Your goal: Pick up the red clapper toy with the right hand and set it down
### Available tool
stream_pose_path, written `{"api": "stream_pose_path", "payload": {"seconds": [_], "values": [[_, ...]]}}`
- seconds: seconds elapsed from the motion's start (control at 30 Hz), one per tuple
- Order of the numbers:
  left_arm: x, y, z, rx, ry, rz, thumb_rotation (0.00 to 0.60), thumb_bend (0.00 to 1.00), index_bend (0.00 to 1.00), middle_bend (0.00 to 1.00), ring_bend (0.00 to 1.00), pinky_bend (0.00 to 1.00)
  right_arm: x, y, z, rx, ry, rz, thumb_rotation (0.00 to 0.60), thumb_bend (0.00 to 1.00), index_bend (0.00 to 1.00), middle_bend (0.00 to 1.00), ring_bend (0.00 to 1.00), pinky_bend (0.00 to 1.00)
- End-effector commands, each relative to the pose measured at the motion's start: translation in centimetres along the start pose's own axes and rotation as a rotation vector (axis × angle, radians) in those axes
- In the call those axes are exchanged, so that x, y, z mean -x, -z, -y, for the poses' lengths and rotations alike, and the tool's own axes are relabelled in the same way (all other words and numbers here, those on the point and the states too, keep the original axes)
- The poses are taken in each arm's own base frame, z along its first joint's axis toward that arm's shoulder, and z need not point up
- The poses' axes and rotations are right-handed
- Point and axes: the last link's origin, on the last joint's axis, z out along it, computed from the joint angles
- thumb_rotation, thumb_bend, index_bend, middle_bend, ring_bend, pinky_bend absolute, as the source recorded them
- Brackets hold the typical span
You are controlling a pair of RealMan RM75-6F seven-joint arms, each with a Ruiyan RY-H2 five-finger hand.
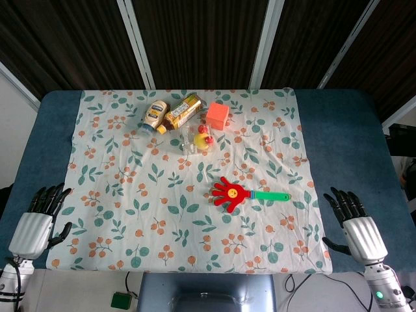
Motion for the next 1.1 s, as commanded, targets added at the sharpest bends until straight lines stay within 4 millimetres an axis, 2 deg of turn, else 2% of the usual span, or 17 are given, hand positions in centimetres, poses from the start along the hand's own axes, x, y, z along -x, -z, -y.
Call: {"api": "stream_pose_path", "payload": {"seconds": [0.03,0.23,0.37,0.53,0.63,0.87,1.1], "values": [[0.0,0.0,0.0,0.002,0.003,0.002,0.6,0.38,0.0,0.0,0.0,0.02,0.0,-0.1,0.0,0.006,0.002,-0.003,0.6,0.24,0.0,0.0,0.0,0.0],[0.0,0.0,0.0,0.005,0.011,0.016,0.6,0.38,0.0,0.0,0.0,0.02,1.2,-1.3,0.6,0.001,-0.034,0.021,0.6,0.24,0.0,0.0,0.0,0.0],[-0.2,0.0,0.1,0.014,0.026,0.017,0.6,0.38,0.0,0.0,0.0,0.02,2.5,-4.5,2.1,-0.038,-0.075,0.065,0.6,0.24,0.02,0.0,0.0,0.0],[-0.4,0.3,0.2,0.022,0.04,0.014,0.6,0.38,0.0,0.0,0.0,0.02,4.2,-9.2,4.7,-0.075,-0.131,0.156,0.6,0.25,0.33,0.0,0.0,0.0],[-0.6,0.5,0.3,0.033,0.048,0.014,0.6,0.38,0.0,0.0,0.0,0.02,5.7,-12.1,6.2,-0.067,-0.108,0.163,0.6,0.29,0.43,0.0,0.0,0.0],[-0.9,0.9,0.4,0.044,0.059,0.011,0.6,0.38,0.0,0.0,0.0,0.02,8.2,-15.4,8.2,-0.029,-0.077,0.181,0.6,0.34,0.53,0.0,0.0,0.0],[-1.2,1.2,0.6,0.05,0.065,0.004,0.6,0.38,0.0,0.0,0.0,0.02,9.7,-16.6,8.4,0.003,-0.064,0.209,0.6,0.37,0.56,0.01,0.0,0.0]]}}
